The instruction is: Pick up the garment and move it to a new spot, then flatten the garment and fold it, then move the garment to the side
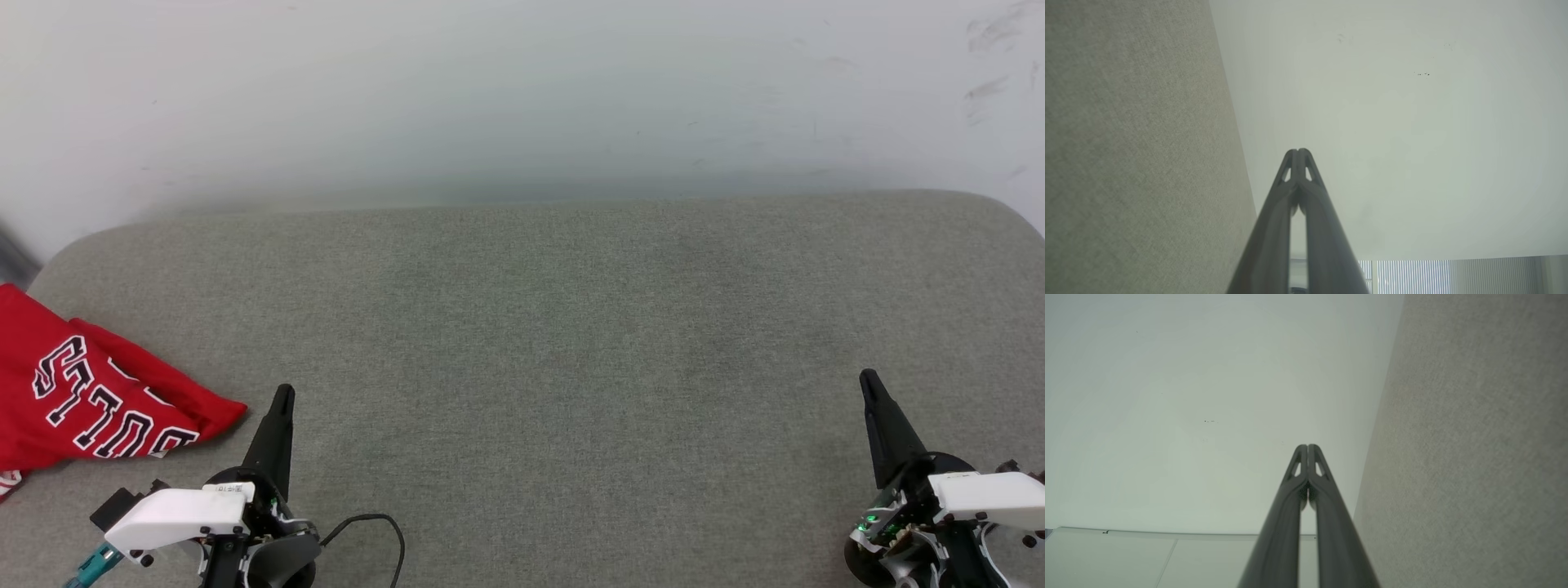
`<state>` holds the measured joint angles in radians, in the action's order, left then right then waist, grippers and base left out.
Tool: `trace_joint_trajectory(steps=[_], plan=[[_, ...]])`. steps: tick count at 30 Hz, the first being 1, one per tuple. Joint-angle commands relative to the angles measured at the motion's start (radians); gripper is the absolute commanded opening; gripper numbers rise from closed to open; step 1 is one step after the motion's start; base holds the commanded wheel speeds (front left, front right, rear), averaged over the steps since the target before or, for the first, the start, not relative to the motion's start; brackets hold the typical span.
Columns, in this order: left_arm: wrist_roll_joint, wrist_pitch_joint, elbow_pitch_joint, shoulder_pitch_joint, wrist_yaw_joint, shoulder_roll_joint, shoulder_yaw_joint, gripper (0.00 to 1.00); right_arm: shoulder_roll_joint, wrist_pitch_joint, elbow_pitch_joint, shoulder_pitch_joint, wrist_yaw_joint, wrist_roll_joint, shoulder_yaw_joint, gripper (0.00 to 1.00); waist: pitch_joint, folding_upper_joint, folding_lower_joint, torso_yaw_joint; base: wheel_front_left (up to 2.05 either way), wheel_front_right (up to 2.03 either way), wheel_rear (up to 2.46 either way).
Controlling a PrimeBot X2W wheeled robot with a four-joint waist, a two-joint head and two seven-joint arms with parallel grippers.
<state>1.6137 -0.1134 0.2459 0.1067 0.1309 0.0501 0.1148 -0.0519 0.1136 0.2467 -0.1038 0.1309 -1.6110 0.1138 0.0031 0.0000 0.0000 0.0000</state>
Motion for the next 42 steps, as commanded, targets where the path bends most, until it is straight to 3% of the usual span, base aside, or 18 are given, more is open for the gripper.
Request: trace_joint_trajectory(steps=[1,30,31,32,33,42], plan=[[-0.002,-0.004,0.0,0.006,0.003,-0.001,0.001,0.0,0.003,0.0,0.0,-0.011,0.0,-0.004,0.0,0.0,0.0,0.0,0.0,0.0,0.0,0.0,0.0],[-0.002,-0.004,0.0,0.006,0.003,-0.001,0.001,0.0,0.003,0.0,0.0,-0.011,0.0,-0.004,0.0,0.0,0.0,0.0,0.0,0.0,0.0,0.0,0.0],[-0.001,0.001,0.002,-0.001,0.0,0.0,-0.002,1.0,0.0,-0.001,0.002,0.002,0.0,0.001,0.0,1.0,0.0,0.0,0.0001,0.0,0.0,0.0,0.0],[-0.001,0.001,0.009,-0.005,0.0,-0.001,-0.003,0.0,0.0,-0.001,0.008,0.007,0.0,0.001,0.0,0.0,0.0,0.0,0.0,0.0,0.0,0.0,0.0],[-0.003,0.004,0.009,-0.007,0.0,-0.001,-0.006,1.0,0.0,-0.004,0.008,0.01,0.0,0.002,-0.001,1.0,0.0,0.0,0.0,0.0,0.0,0.0,0.0],[-0.014,0.051,-0.034,-0.009,0.0,-0.001,-0.061,1.0,-0.001,-0.047,-0.044,0.028,0.0,0.019,-0.021,1.0,-0.002,0.0,0.0,0.0,0.0,0.0,0.0]])
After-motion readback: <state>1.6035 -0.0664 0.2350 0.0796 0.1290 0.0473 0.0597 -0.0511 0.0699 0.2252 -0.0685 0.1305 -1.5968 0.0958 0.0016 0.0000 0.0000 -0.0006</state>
